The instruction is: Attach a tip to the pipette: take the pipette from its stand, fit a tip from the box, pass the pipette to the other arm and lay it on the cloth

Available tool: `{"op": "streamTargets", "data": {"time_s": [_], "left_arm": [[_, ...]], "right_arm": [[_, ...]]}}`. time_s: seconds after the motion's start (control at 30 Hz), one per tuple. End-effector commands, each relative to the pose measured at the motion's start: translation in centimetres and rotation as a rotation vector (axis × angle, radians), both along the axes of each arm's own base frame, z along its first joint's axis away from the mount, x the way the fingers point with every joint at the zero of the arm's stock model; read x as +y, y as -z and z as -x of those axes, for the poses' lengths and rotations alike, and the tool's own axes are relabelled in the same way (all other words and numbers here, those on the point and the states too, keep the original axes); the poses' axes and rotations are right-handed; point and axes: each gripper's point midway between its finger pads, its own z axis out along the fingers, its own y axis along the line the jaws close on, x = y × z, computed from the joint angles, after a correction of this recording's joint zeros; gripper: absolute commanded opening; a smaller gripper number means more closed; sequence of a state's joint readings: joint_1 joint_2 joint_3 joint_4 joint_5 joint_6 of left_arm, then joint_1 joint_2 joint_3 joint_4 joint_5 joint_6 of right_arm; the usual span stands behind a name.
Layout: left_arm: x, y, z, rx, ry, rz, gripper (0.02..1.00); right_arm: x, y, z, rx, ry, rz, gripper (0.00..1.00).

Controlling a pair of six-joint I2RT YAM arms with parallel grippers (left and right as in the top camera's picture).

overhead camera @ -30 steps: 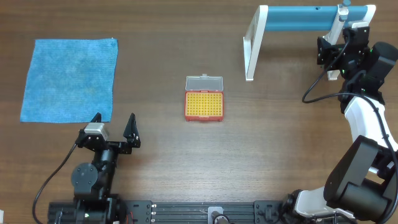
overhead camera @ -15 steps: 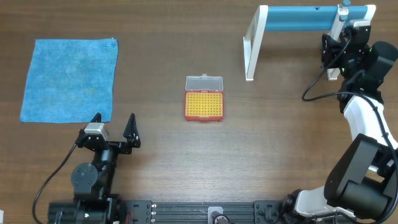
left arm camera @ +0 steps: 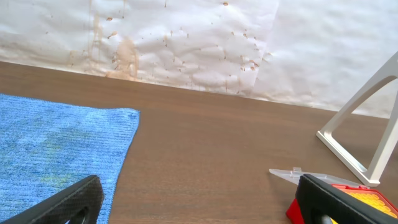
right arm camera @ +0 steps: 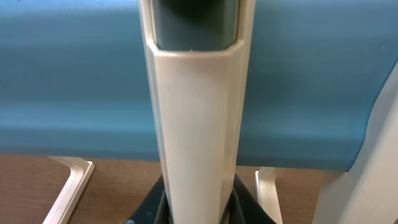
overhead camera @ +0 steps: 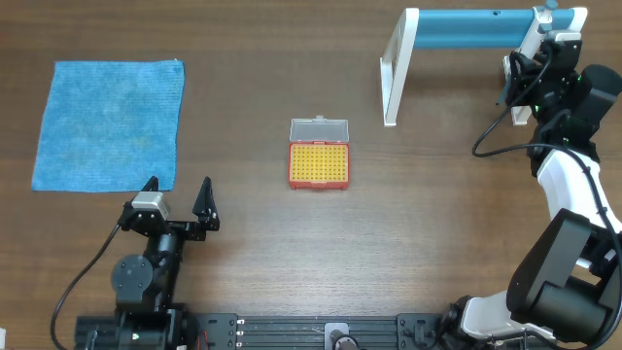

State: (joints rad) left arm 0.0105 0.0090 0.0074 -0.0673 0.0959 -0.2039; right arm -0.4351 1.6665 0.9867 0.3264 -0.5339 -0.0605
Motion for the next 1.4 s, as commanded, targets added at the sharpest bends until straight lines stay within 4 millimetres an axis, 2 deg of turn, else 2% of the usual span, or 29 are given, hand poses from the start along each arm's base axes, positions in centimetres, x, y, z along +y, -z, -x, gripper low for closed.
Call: {"op": "streamTargets", "data": {"time_s": [0.03,0.17,0.3,0.37,0.4,0.47,0.5,0.6,0.63,0.73,0.83,0.87,0.93,0.97,1.13,1.27,1.4], "left_arm": [[0.2,0.2,0.0,0.004,-0.011,0.005,0.998],[0.2,0.1,0.0,0.004,-0.011,0.005,0.996],[0.2,0.1,0.0,0.004,-0.011,0.005,0.996],[0.2,0.2,0.0,0.004,-0.011,0.005,0.996],[0.2,0.2,0.0,0.004,-0.011,0.005,0.996],[0.2,0.2,0.0,0.004,-0.011,0.005,0.998],[0.2,0.2,0.0,0.004,-0.011,0.005,0.996],[0.2,0.2,0.0,0.004,-0.011,0.005,0.996],[0.2,0.1,0.0,0.004,-0.011,0.005,0.998],[0.2,0.1,0.0,0.004,-0.011,0.005,0.996],[0.2,0.2,0.0,0.004,-0.011,0.005,0.998],[0.2,0.1,0.0,0.004,-0.011,0.005,0.996],[0.2,0.2,0.0,0.004,-0.011,0.005,0.996],[0.2,0.1,0.0,0.004,-0.011,0.005,0.998],[0.2,0.2,0.0,0.004,-0.011,0.005,0.996],[0.2,0.2,0.0,0.004,-0.011,0.005,0.996],[0.2,0.2,0.0,0.004,-0.011,0.005,0.998]], "right_arm": [[0.5,-0.5,-0.3,-0.011,-0.019,-0.015,0.143],[0.8,-3.1,0.3,-0.058,-0.019,0.008,0.134],[1.2,-7.4,1.5,-0.144,-0.018,0.052,0.132],[1.7,-10.2,2.5,-0.201,-0.029,0.074,0.117],[3.2,-11.8,3.2,-0.242,-0.097,0.077,0.102],[6.2,-13.6,4.6,-0.289,-0.250,0.055,0.080],[9.5,-14.5,5.9,-0.319,-0.409,0.006,0.080],[14.4,-15.1,7.6,-0.364,-0.603,-0.096,0.077],[17.0,-15.2,8.4,-0.403,-0.673,-0.116,0.077],[24.4,-14.6,11.1,-0.498,-0.841,-0.144,0.077],[30.4,-12.7,12.9,-0.462,-0.959,-0.205,0.082],[32.1,-12.0,13.2,-0.447,-0.996,-0.223,0.077],[33.9,-10.8,13.3,-0.427,-1.028,-0.243,0.080],[35.3,-9.6,13.1,-0.411,-1.047,-0.260,0.077],[39.0,-5.2,13.4,-0.328,-1.120,-0.298,0.077],[39.4,-3.2,12.9,-0.338,-1.123,-0.236,0.075],[39.2,-1.3,13.5,-0.415,-1.138,-0.087,0.075]]}}
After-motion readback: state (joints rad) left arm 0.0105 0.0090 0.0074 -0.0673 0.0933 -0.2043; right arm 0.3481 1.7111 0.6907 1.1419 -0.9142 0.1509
